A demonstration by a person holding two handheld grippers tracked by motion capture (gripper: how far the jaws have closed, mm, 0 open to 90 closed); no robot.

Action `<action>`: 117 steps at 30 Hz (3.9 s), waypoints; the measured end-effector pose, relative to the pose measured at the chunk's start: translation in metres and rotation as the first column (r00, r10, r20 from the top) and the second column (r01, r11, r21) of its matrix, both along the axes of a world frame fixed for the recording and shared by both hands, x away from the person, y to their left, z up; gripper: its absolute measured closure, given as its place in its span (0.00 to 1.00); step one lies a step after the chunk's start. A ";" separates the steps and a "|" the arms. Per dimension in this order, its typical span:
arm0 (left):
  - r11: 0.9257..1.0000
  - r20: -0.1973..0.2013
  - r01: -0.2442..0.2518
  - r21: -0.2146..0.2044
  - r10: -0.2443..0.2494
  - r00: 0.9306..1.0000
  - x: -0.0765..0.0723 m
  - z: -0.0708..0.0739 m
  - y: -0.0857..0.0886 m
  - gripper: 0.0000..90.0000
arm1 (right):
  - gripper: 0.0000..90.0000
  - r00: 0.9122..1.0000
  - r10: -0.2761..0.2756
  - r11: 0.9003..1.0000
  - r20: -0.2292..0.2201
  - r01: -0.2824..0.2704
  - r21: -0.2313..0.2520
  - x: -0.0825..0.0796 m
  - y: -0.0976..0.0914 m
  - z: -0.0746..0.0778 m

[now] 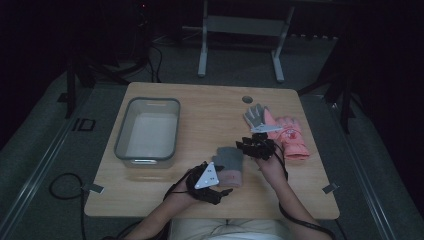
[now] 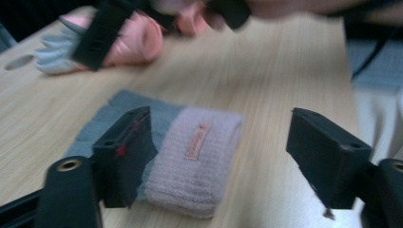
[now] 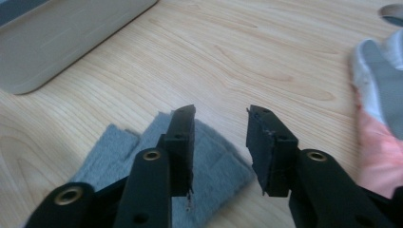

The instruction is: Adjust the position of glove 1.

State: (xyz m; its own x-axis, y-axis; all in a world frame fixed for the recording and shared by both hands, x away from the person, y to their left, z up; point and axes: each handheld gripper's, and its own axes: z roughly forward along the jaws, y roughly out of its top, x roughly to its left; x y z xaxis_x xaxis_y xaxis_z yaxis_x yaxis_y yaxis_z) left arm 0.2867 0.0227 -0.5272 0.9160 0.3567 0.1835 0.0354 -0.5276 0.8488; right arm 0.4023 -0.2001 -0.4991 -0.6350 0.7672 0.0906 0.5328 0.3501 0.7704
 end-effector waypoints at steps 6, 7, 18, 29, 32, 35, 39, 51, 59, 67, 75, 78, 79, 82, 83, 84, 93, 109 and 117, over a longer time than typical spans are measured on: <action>0.992 -0.042 0.024 0.125 -0.019 0.999 0.014 -0.014 -0.009 0.30 | 0.62 0.999 0.007 1.000 -0.048 -0.007 -0.007 0.011 0.006 -0.018; 0.992 -0.056 0.023 0.127 -0.016 0.998 0.016 -0.016 -0.008 0.32 | 0.62 0.998 0.004 1.000 -0.056 -0.005 -0.005 0.012 0.005 -0.021; 0.976 -0.016 0.007 0.216 -0.003 1.000 0.020 -0.026 -0.014 0.33 | 0.51 0.993 -0.004 0.998 -0.120 -0.003 -0.059 0.018 0.006 -0.044; 0.969 0.046 -0.035 0.243 0.025 0.999 0.021 -0.030 -0.015 0.49 | 0.50 0.989 0.007 0.999 -0.146 -0.013 -0.038 0.020 0.002 -0.050; 0.969 0.035 -0.030 0.244 0.022 0.999 0.022 -0.027 -0.014 0.58 | 0.61 0.986 0.025 1.000 -0.167 -0.028 -0.014 0.019 0.002 -0.050; 0.969 0.025 -0.030 0.244 0.024 0.999 0.023 -0.024 -0.014 0.66 | 0.71 0.979 0.037 0.999 -0.199 -0.039 -0.005 0.019 0.004 -0.048; 0.972 -0.012 -0.033 0.233 0.037 0.999 0.025 -0.019 -0.013 0.75 | 0.82 0.976 0.061 0.998 -0.211 -0.066 -0.017 0.017 0.007 -0.044; 0.966 -0.014 -0.035 0.254 0.040 0.999 0.027 0.008 -0.005 0.77 | 0.85 0.984 0.079 0.997 -0.160 -0.079 0.003 0.013 0.013 -0.016; 0.954 0.021 -0.051 0.296 0.047 0.999 0.027 0.031 0.010 0.78 | 0.86 0.986 0.126 0.992 -0.108 -0.122 0.044 0.010 0.025 0.014; 0.937 0.046 -0.085 0.339 0.073 0.996 0.030 0.047 0.029 0.78 | 0.86 0.984 0.166 0.985 -0.068 -0.162 0.064 0.009 0.046 0.035; 0.927 0.072 -0.140 0.349 0.122 0.990 0.036 0.071 0.055 0.78 | 0.86 0.979 0.203 0.977 -0.006 -0.202 0.068 0.013 0.078 0.063; 0.923 0.086 -0.160 0.351 0.138 0.987 0.038 0.080 0.066 0.78 | 0.86 0.977 0.213 0.975 0.017 -0.214 0.068 0.015 0.091 0.074; 0.920 0.092 -0.166 0.354 0.143 0.985 0.039 0.084 0.072 0.78 | 0.86 0.976 0.217 0.974 0.025 -0.218 0.068 0.016 0.095 0.077; 0.922 0.086 -0.172 0.346 0.152 0.985 0.043 0.093 0.087 0.78 | 0.86 0.973 0.227 0.970 0.036 -0.229 0.079 0.020 0.109 0.086; 0.922 0.087 -0.176 0.345 0.155 0.984 0.043 0.095 0.090 0.78 | 0.86 0.972 0.231 0.969 0.038 -0.233 0.085 0.022 0.113 0.089; 0.921 0.091 -0.182 0.345 0.160 0.983 0.044 0.098 0.095 0.78 | 0.86 0.972 0.233 0.968 0.040 -0.236 0.089 0.023 0.116 0.090; 0.893 0.105 -0.245 0.376 0.221 0.969 0.045 0.104 0.133 0.78 | 0.86 0.962 0.271 0.957 0.044 -0.274 0.098 0.034 0.163 0.098; 0.837 0.045 -0.342 0.426 0.358 0.933 0.060 0.086 0.196 0.78 | 0.86 0.944 0.330 0.941 -0.003 -0.329 0.073 0.057 0.257 0.079; 0.822 -0.028 -0.311 0.476 0.368 0.929 0.088 0.060 0.198 0.78 | 0.85 0.958 0.280 0.960 -0.061 -0.278 0.044 0.078 0.272 0.048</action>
State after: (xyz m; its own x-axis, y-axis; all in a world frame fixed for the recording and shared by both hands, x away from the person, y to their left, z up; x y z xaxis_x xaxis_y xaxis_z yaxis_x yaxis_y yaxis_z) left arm 0.3750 0.2203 -0.4676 0.7769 0.5508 0.3051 0.3656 -0.7891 0.4937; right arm 0.4804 0.0714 -0.4516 -0.8153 0.5558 0.1625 0.4676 0.4663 0.7510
